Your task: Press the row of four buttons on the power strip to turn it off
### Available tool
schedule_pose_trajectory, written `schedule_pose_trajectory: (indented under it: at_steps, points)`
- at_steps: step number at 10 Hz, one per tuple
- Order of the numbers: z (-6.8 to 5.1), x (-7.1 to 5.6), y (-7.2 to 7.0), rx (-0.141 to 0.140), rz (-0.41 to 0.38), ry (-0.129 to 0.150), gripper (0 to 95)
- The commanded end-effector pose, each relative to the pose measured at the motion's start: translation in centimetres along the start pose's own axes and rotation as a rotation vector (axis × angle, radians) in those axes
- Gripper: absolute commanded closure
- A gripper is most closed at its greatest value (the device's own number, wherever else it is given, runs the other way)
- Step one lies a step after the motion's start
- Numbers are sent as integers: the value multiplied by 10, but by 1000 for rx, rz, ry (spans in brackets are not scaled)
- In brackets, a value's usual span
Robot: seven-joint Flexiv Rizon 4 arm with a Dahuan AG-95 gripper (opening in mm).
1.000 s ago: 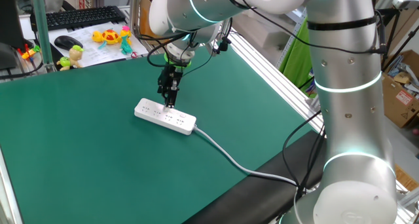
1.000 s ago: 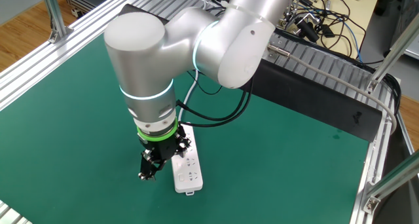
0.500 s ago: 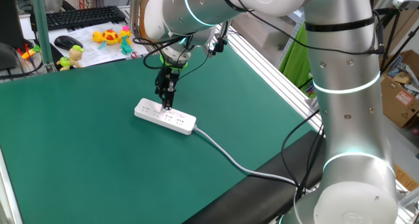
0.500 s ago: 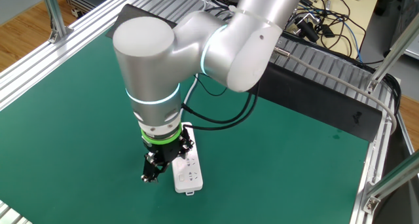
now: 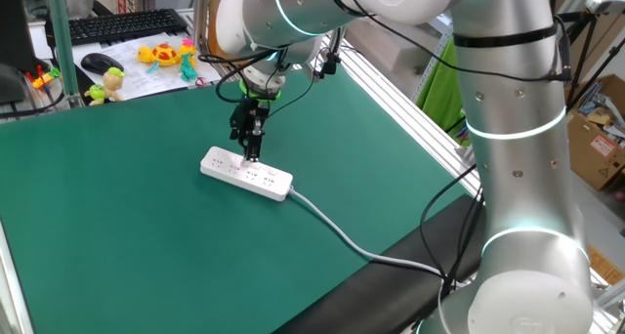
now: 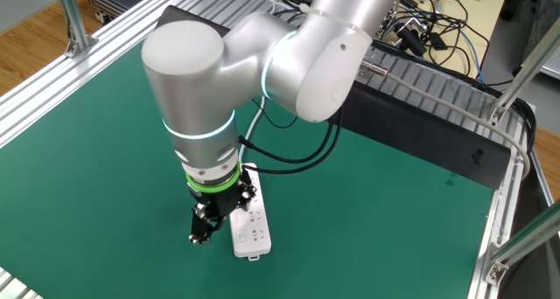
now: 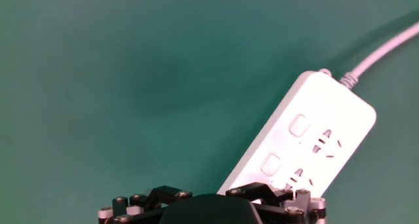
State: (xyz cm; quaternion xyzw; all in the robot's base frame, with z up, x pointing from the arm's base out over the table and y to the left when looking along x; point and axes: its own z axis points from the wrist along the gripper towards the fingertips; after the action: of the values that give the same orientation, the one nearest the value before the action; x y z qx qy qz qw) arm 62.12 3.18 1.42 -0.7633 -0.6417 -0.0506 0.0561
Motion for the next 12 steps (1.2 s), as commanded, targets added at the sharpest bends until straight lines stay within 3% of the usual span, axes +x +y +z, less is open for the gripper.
schedule_pose_trajectory:
  at_steps: [1,2,3,4,6,8,9,12]
  points:
    - [-11,-2,-1,35,-147,45,0]
    - [-16,-3,-2,32,-255,73,0]
    - [-18,-3,-2,27,-316,72,0]
    - [-22,-4,-3,12,-394,73,190]
    - [-23,-2,-4,-3,-380,79,190]
    - [-25,12,-10,-31,-291,85,190]
    - [-27,18,-13,-31,-296,78,190]
    - [-29,26,-18,-38,-527,58,190]
